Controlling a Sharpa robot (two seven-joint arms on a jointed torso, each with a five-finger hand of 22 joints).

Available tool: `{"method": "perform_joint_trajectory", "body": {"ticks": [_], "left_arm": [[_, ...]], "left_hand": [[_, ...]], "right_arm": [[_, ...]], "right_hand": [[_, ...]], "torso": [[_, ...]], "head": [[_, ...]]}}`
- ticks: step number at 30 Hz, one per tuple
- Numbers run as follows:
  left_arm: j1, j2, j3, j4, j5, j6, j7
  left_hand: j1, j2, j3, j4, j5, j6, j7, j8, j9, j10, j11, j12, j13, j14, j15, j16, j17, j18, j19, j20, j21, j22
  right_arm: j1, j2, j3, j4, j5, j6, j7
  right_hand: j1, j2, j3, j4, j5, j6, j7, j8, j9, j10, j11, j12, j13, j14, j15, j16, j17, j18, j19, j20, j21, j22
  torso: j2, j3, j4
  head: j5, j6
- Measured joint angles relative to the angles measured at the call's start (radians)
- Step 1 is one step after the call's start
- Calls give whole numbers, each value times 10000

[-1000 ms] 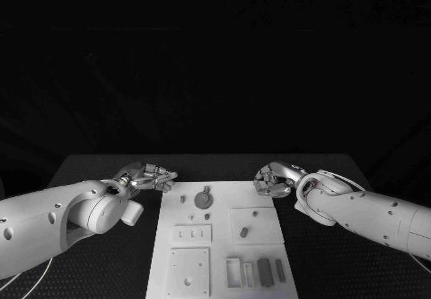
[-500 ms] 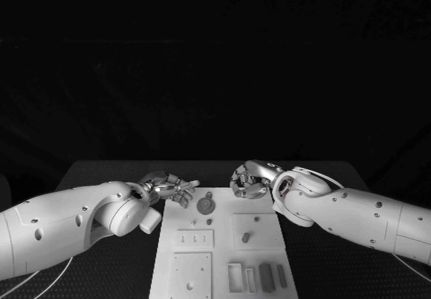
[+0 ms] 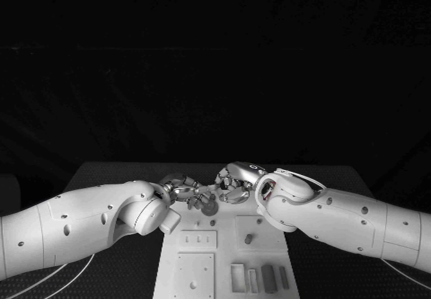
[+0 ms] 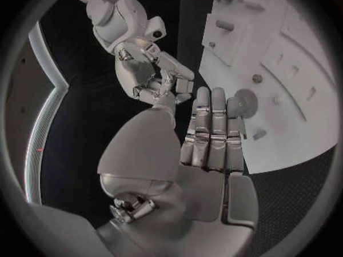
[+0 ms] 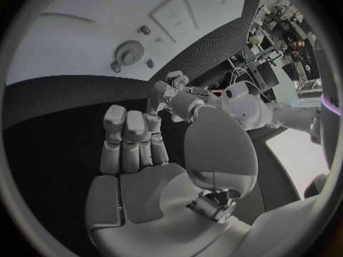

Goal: Assemble the parts on the task board

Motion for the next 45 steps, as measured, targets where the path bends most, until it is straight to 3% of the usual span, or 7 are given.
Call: {"method": "perform_joint_trajectory", "body": {"ticks": [14,24,45], "left_arm": [[2,69,3,71,6,72,-256],[-1,55,-3,74,7,163,-344],[-13,77,-21,65,126,188,-452]], "left_hand": [[-47,33,0,0,0,108,-37,0,-24,1,1,10,55,-80,-28,56,28,-5,-37,-36,39,-2],[-131,118,-31,31,0,623,-251,189,64,281,-262,269,201,-37,-70,280,108,-16,-73,-71,81,-3],[-106,210,-31,31,0,641,-207,134,78,289,-211,271,220,-53,-123,310,112,-27,-109,-106,79,-4]], "right_arm": [[-2,133,-3,81,-672,-16,-237],[1,234,-7,79,-777,-12,-257],[-14,418,-56,36,-828,1,-317]], "right_hand": [[-13,-16,111,-2,0,12,-13,0,0,70,-1,0,-2,3,0,1,-21,5,37,-35,36,-11],[-24,-29,137,-28,0,14,-13,1,0,70,-1,0,-3,4,2,2,-21,6,39,-35,36,-20],[34,-88,181,-40,0,17,-17,3,1,70,-1,0,-5,16,16,2,-30,6,36,-29,34,-19]], "torso": [[6,11,4],[9,12,5],[15,1,12]], "head": [[0,-44],[-23,-71],[-49,-99]]}}
